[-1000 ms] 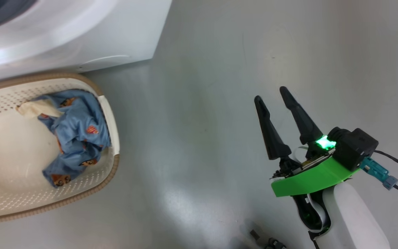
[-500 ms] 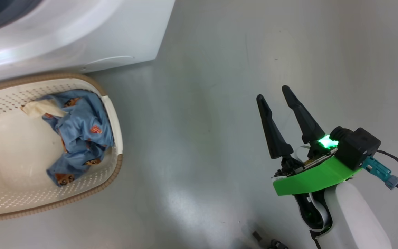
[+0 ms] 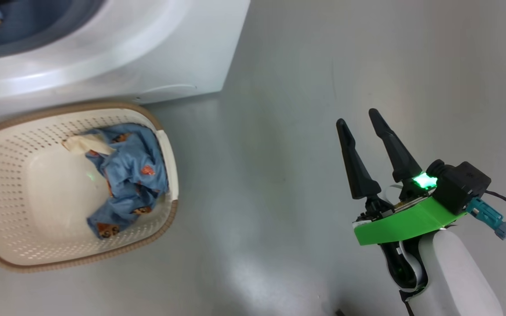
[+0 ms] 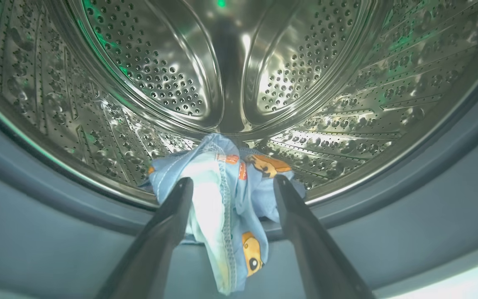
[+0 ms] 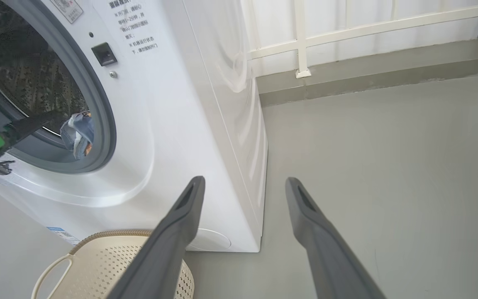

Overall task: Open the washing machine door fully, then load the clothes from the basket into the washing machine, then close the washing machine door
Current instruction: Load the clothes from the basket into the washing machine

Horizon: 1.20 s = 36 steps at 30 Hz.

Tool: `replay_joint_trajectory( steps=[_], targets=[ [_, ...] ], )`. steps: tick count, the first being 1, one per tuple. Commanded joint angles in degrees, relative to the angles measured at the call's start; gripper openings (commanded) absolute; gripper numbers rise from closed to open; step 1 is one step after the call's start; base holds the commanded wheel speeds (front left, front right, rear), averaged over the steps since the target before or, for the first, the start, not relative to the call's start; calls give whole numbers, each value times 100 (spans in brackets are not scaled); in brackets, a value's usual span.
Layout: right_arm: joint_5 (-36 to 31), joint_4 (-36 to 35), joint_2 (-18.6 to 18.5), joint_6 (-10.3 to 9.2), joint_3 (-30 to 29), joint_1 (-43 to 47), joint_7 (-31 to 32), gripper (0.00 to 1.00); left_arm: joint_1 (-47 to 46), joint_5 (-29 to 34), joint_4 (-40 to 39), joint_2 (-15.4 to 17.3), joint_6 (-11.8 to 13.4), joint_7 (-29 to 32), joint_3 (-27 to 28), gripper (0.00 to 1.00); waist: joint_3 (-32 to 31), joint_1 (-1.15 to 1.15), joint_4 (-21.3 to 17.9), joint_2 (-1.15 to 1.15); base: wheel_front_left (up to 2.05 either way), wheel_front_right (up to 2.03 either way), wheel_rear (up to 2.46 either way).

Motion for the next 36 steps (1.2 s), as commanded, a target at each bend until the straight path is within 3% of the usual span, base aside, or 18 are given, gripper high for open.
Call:
replay_joint_trajectory(
  steps=[1,15,36],
  targets=[
    [-80,-99,28,9,86,140,-26,100,162,104,-156,191,-9,-29,277,100,-180,0,140,0,0,0,0],
    [-218,90,-134,9,-223,551,-26,100,1694,930,-874,-711,-9,-29,1217,100,-1075,0,697,0,0,0,0],
    [43,181,-631,9,-564,1647,-26,100,4446,1685,-2166,-1321,-9,-29,1961,100,-2504,0,1303,0,0,0,0]
  ],
)
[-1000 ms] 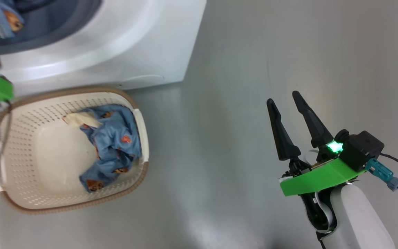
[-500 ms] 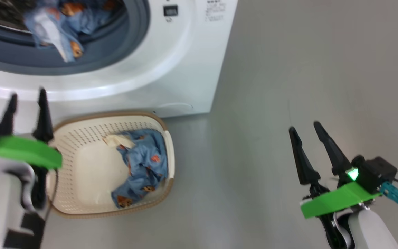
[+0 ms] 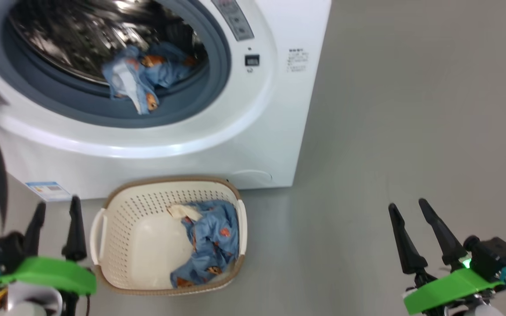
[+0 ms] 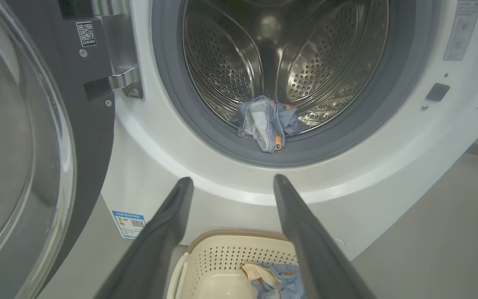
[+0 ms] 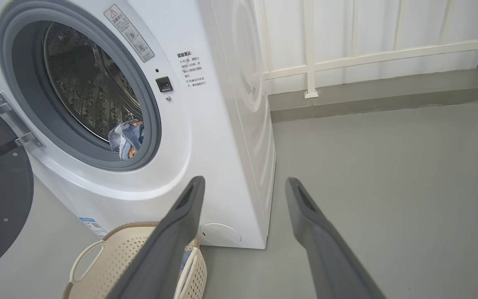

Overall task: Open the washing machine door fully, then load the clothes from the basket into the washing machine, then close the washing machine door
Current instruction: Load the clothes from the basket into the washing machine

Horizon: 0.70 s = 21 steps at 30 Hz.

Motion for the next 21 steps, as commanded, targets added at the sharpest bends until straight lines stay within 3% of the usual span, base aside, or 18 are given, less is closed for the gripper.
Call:
replay_joint_trajectory(
  steps=[1,21],
  targets=[
    [61,-124,-74,9,78,89,-27,100,115,106,-240,151,-9,-30,233,100,-300,0,193,0,0,0,0],
    [142,-263,-204,9,-161,644,-27,100,1730,407,-1396,-33,-9,-30,652,100,-716,0,181,0,0,0,0]
  ],
)
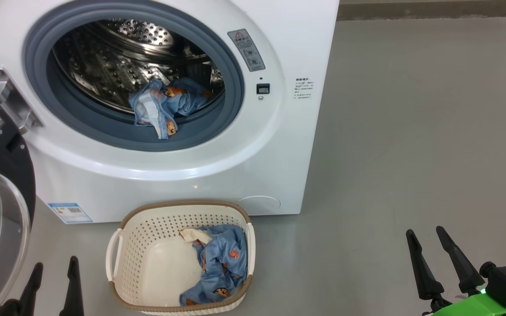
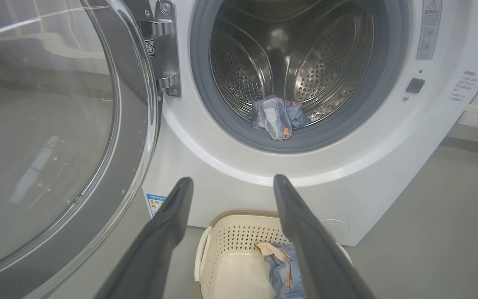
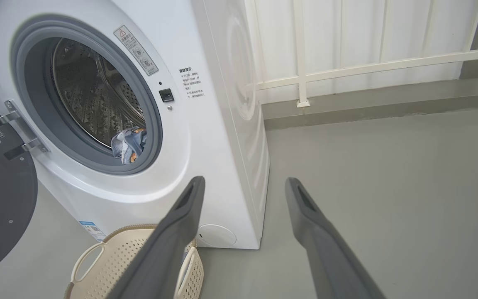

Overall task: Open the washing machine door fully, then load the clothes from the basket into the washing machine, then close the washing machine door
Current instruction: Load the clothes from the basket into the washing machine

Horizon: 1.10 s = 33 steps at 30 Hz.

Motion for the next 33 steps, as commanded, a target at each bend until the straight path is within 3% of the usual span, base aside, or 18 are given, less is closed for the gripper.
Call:
replay_joint_trajectory(
  steps=[1,17,23,33],
  targets=[
    [77,-157,-100,9,108,-45,-27,100,-93,79,-182,86,-9,-30,240,100,20,0,-12,0,0,0,0],
    [20,-234,85,9,118,-214,-27,100,-262,-195,180,30,-9,-30,-165,100,363,0,-124,0,0,0,0],
    [-46,-300,216,9,141,-415,-27,100,-648,-403,569,99,-9,-30,-646,100,861,0,-193,0,0,0,0],
    [-223,-431,493,9,163,-1005,-27,100,-1729,-900,1229,526,-9,-30,-1481,100,1936,0,-472,0,0,0,0]
  ],
)
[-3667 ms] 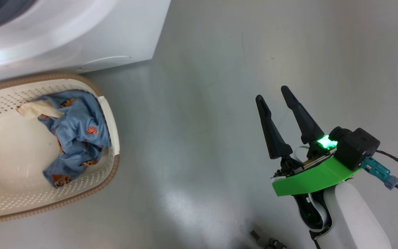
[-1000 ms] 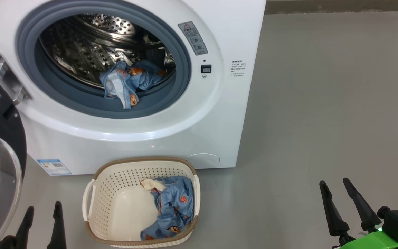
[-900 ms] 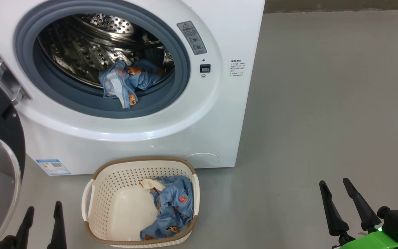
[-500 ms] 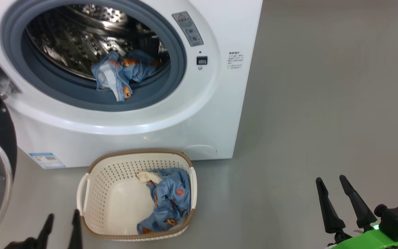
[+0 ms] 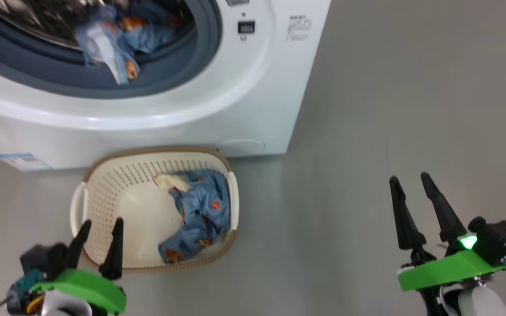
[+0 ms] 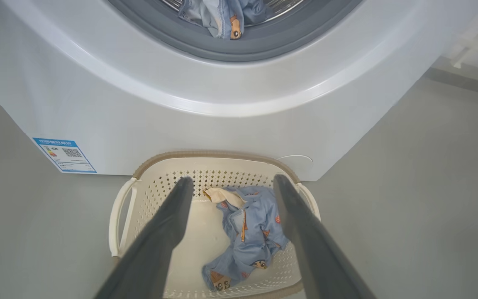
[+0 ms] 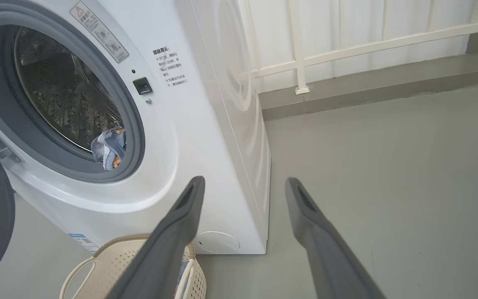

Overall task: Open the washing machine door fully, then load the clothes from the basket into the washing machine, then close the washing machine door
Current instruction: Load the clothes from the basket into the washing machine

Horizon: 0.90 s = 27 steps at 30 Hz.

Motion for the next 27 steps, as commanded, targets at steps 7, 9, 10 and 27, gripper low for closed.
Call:
replay_joint_trajectory(
  steps=[7,9,10,27],
  targets=[
    [-156,-259,140,9,198,-489,-27,100,-979,-340,492,373,-9,-36,-619,100,1134,0,-405,0,0,0,0],
    [-179,-296,165,9,226,-600,-27,100,-1224,-462,643,443,-9,-36,-823,100,1330,0,-458,0,0,0,0],
    [-179,-296,165,9,226,-600,-27,100,-1224,-462,643,443,-9,-36,-823,100,1330,0,-458,0,0,0,0],
    [-63,-490,204,9,596,-1451,-27,100,-3035,-1522,1627,1166,-9,-36,-2707,100,2603,0,-809,0,0,0,0]
  ],
)
